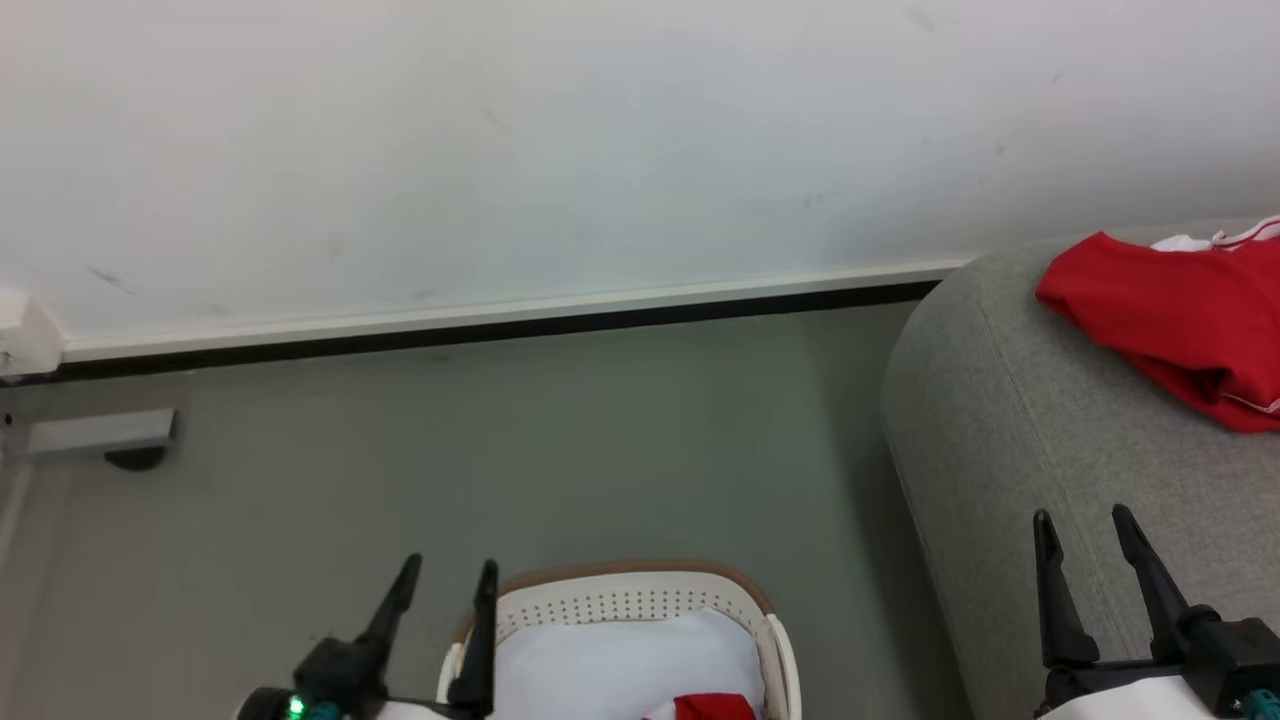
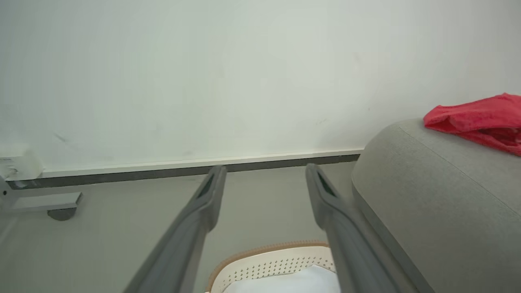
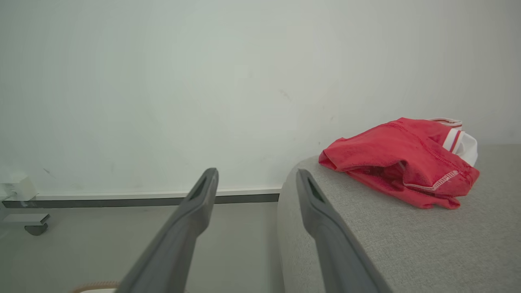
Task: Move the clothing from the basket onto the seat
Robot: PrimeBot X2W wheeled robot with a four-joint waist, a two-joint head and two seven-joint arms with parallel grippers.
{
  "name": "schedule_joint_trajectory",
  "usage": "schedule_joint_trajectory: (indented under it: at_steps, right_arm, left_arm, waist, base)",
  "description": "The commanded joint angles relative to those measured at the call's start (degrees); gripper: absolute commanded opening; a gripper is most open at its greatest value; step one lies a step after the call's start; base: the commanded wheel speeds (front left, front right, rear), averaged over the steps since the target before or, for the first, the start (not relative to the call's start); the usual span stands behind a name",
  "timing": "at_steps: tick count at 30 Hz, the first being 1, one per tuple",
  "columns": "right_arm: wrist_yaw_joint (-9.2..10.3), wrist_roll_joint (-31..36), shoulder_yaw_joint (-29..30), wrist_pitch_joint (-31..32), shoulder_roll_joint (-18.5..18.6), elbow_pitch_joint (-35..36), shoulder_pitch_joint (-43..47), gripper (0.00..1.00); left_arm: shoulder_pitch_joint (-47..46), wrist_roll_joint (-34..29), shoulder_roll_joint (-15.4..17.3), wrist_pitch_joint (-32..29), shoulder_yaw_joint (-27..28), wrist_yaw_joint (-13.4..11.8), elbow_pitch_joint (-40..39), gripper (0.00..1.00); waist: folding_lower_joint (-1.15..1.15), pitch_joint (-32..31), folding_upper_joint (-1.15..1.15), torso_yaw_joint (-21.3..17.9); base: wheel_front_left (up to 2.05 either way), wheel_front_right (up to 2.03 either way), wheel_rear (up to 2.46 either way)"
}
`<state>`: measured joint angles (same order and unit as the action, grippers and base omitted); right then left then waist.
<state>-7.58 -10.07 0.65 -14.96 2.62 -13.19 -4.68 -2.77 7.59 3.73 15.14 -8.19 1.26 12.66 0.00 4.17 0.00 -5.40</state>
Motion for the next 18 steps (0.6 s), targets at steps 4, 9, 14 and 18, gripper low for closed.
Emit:
schedule_joint_trajectory:
  at_steps: [4, 9, 14, 18]
  right_arm:
    - [0.16, 0.35, 0.29, -0.16, 0.29, 0.86, -1.83, 1.00]
    - [0.16, -0.49, -0.03, -0.16, 0.29, 1.91, -3.95, 1.00]
    - [0.16, -1.06, -0.67, -0.16, 0.28, 3.12, -6.23, 1.00]
    - [0.16, -0.99, -0.95, -0.16, 0.27, 4.13, -7.64, 1.00]
  left_arm:
    - [-3.89, -2.41, -0.16, -0.81, -4.05, 1.93, 5.70, 1.00]
    - [-9.28, -3.81, -0.24, -4.62, -8.65, 3.68, 12.64, 1.00]
    - [-14.87, -5.05, -0.09, -11.58, -12.72, 5.13, 20.25, 1.00]
    - [-18.39, -2.68, -0.17, -16.63, -15.16, 5.91, 26.24, 1.00]
  waist:
    - [0.00, 4.36, 0.00, -2.02]
    - [0.00, 8.93, 0.00, -3.87]
    - [0.00, 13.93, 0.00, -5.45]
    - [0.00, 17.57, 0.00, -6.43]
  base:
    - [0.00, 0.00, 0.00]
    - [0.00, 0.00, 0.00]
    - [0.00, 0.00, 0.00]
    - [0.00, 0.00, 0.00]
